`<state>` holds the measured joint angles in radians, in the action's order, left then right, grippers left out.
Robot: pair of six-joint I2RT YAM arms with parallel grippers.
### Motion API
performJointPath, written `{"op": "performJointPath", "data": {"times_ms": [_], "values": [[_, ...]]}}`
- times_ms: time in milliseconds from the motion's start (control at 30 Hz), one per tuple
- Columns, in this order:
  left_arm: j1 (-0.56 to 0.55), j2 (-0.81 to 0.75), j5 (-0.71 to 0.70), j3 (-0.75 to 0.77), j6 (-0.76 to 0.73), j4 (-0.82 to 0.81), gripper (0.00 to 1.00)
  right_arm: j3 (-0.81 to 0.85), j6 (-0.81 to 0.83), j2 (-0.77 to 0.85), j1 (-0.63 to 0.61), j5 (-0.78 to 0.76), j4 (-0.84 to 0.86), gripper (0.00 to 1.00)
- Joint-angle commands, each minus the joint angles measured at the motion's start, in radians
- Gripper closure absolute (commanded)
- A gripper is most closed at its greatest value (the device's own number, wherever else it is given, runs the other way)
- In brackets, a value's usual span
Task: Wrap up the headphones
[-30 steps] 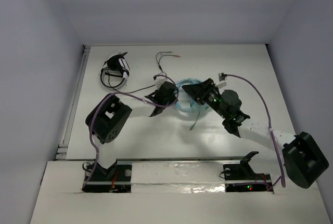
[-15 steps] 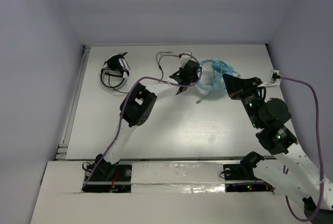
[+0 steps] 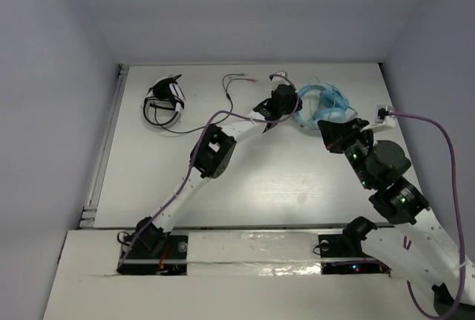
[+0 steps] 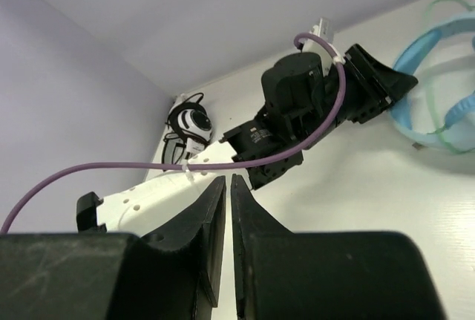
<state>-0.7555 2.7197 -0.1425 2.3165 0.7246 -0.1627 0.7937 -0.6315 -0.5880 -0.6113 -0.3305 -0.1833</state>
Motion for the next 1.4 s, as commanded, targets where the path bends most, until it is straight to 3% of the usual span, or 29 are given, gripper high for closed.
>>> {"op": "performJointPath", "data": {"times_ms": [0,200,333,367,400,467,567,633,767,800,833,900,933,967,1033,1133,1233,1267,1367], "values": [[0.005,-0.109,0.017,-0.081,-0.011,-0.095,0.62,0.065,0.03,0.02,-0.01,0.013,-0.022,0.87],[0.005,-0.202,0.009,-0.186,-0.051,-0.112,0.55,0.091,0.035,0.047,-0.01,0.008,-0.038,0.84],[0.005,-0.349,0.004,-0.284,-0.095,-0.169,0.38,0.111,0.044,0.027,-0.01,0.011,-0.062,0.7],[0.005,-0.382,-0.005,-0.328,-0.106,-0.191,0.35,0.114,0.046,0.027,-0.01,0.011,-0.07,0.6],[0.005,-0.414,-0.005,-0.354,-0.119,-0.205,0.31,0.127,0.046,0.028,-0.01,0.008,-0.074,0.53],[0.005,-0.504,-0.011,-0.4,-0.168,-0.181,0.01,0.148,0.05,0.036,-0.01,0.007,-0.091,0.37],[0.005,-0.569,-0.043,-0.411,-0.188,-0.027,0.01,0.206,0.058,0.039,-0.01,-0.011,-0.136,0.22],[0.005,-0.639,-0.032,-0.5,-0.182,-0.027,0.05,0.239,0.062,0.039,-0.01,-0.039,-0.153,0.14],[0.005,-0.779,-0.087,-0.841,-0.154,-0.086,0.25,0.271,0.075,0.048,-0.01,-0.059,-0.166,0.14],[0.005,-0.81,-0.104,-0.892,-0.145,-0.093,0.28,0.277,0.076,0.057,-0.01,-0.062,-0.166,0.15],[0.005,-0.887,-0.126,-0.949,-0.142,-0.104,0.01,0.282,0.082,0.065,-0.01,-0.07,-0.168,0.2],[0.005,-0.983,-0.181,-1.103,-0.139,-0.139,0.01,0.292,0.088,0.086,-0.01,-0.088,-0.179,0.28],[0.005,-1.088,-0.198,-1.144,-0.134,-0.138,0.01,0.295,0.095,0.109,-0.01,-0.099,-0.182,0.38],[0.005,-1.145,-0.216,-1.211,-0.143,-0.149,0.01,0.297,0.096,0.122,-0.01,-0.111,-0.194,0.75],[-0.016,-1.312,-0.247,-1.259,-0.165,-0.14,0.01,0.305,0.105,0.158,-0.01,-0.142,-0.209,1.0],[-0.027,-1.522,-0.256,-1.341,-0.182,-0.129,0.01,0.306,0.104,0.188,-0.01,-0.166,-0.248,1.0],[-0.027,-1.682,-0.238,-1.399,-0.168,-0.074,0.01,0.274,0.098,0.229,-0.01,-0.17,-0.269,0.66],[-0.027,-1.716,-0.2,-1.422,-0.165,-0.061,0.01,0.266,0.092,0.241,-0.01,-0.171,-0.281,0.41],[-0.027,-1.84,-0.16,-1.46,-0.175,-0.046,0.01,0.248,0.073,0.258,-0.01,-0.177,-0.304,0.18]]}}
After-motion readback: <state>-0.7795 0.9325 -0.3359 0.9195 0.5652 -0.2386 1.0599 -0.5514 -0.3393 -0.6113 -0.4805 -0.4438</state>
